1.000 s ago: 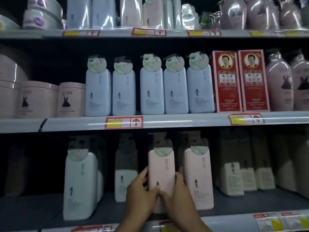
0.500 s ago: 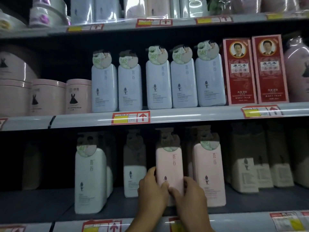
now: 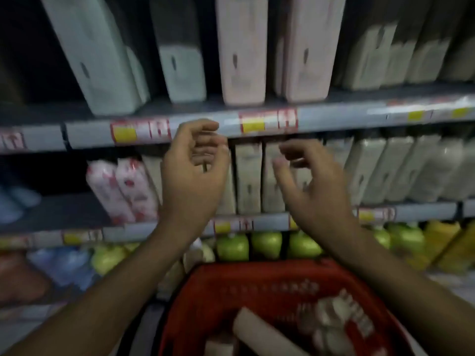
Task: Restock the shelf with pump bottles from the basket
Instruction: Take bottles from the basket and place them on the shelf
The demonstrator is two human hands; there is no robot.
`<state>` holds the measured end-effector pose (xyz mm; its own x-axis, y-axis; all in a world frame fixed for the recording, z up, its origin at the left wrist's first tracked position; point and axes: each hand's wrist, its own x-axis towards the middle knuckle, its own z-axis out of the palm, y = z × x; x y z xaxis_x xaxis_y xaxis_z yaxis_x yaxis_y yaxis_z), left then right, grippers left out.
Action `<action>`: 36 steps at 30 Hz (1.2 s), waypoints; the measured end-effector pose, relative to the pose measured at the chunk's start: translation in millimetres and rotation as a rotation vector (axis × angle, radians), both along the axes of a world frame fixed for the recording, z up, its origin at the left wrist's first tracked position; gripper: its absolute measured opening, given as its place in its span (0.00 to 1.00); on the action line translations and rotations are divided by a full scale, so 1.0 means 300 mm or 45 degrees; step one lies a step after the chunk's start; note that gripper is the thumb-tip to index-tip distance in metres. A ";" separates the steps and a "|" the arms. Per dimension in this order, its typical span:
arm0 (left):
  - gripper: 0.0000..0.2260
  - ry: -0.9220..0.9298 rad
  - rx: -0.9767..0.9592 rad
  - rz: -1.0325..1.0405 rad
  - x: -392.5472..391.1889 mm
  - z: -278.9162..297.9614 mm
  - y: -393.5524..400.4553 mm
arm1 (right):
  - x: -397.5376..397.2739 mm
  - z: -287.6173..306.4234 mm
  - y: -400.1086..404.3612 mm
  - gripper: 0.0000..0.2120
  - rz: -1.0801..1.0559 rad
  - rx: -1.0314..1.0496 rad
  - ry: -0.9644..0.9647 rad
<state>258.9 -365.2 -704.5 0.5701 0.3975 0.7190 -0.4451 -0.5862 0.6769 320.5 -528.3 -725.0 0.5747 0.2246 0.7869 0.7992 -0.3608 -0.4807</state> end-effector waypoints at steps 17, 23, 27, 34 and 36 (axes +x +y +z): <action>0.16 1.599 0.352 -0.191 -0.180 -0.880 0.030 | -0.121 -0.773 -0.205 0.16 0.081 -1.567 0.783; 0.16 1.721 0.496 -0.240 -0.178 -0.903 0.015 | -0.253 -0.940 -0.176 0.37 0.094 -1.900 0.843; 0.15 1.770 0.500 -0.270 -0.171 -0.911 0.007 | -0.244 -1.003 -0.203 0.43 0.069 -1.963 0.681; 0.17 1.808 0.540 -0.275 -0.164 -0.927 0.044 | -0.209 -0.983 -0.169 0.35 0.076 -1.932 0.799; 0.16 1.795 0.564 -0.280 -0.166 -0.932 0.037 | -0.153 -0.932 -0.165 0.28 0.013 -1.860 0.715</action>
